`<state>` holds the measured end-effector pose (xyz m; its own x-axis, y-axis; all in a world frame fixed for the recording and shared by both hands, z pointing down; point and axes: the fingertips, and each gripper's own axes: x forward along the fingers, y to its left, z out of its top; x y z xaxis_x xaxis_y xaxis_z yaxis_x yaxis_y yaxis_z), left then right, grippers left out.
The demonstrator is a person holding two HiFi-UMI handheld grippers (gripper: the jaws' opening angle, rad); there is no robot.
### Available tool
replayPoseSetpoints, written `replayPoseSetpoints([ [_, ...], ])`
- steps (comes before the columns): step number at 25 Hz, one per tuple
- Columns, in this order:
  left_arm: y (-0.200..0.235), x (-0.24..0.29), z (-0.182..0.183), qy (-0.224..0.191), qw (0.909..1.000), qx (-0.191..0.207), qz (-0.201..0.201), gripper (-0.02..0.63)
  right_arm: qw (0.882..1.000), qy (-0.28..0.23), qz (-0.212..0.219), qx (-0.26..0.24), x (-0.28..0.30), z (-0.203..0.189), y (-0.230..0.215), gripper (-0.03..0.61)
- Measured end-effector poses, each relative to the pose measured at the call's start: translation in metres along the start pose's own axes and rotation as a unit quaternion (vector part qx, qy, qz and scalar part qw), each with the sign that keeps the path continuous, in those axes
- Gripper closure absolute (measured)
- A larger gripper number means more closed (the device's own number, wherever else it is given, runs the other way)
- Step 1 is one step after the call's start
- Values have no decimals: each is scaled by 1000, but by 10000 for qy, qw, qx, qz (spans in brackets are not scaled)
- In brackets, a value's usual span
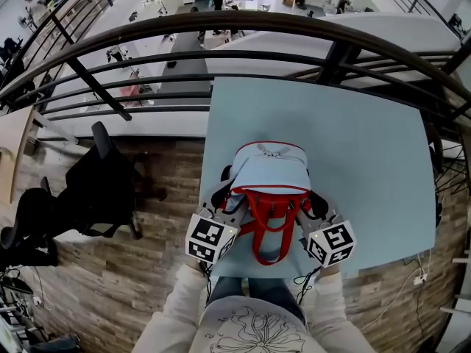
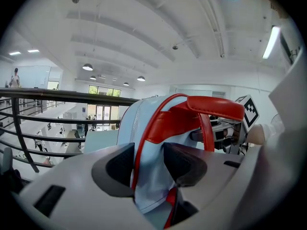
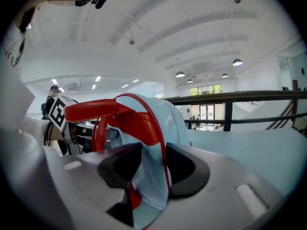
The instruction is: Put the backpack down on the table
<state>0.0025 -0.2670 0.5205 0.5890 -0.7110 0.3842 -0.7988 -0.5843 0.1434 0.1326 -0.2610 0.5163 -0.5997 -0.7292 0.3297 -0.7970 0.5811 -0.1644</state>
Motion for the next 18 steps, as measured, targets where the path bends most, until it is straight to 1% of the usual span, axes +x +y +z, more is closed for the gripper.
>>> replayPoseSetpoints([
  [5,1,0,-4,-23,9998,-141,111,431,9998,-100,-153,114,-3,-2,-2,399],
  [10,17,-9,-1,-245,9977,-482,404,430,9973,-444,-408,420,-10,9,-7,399],
  [13,22,-13,2,-308,9965,-478,608,429,9965,-492,-578,342,-15,13,-12,399],
  [18,30,-24,20,-568,9939,-440,831,429,9943,-676,-784,255,-19,25,-16,399],
])
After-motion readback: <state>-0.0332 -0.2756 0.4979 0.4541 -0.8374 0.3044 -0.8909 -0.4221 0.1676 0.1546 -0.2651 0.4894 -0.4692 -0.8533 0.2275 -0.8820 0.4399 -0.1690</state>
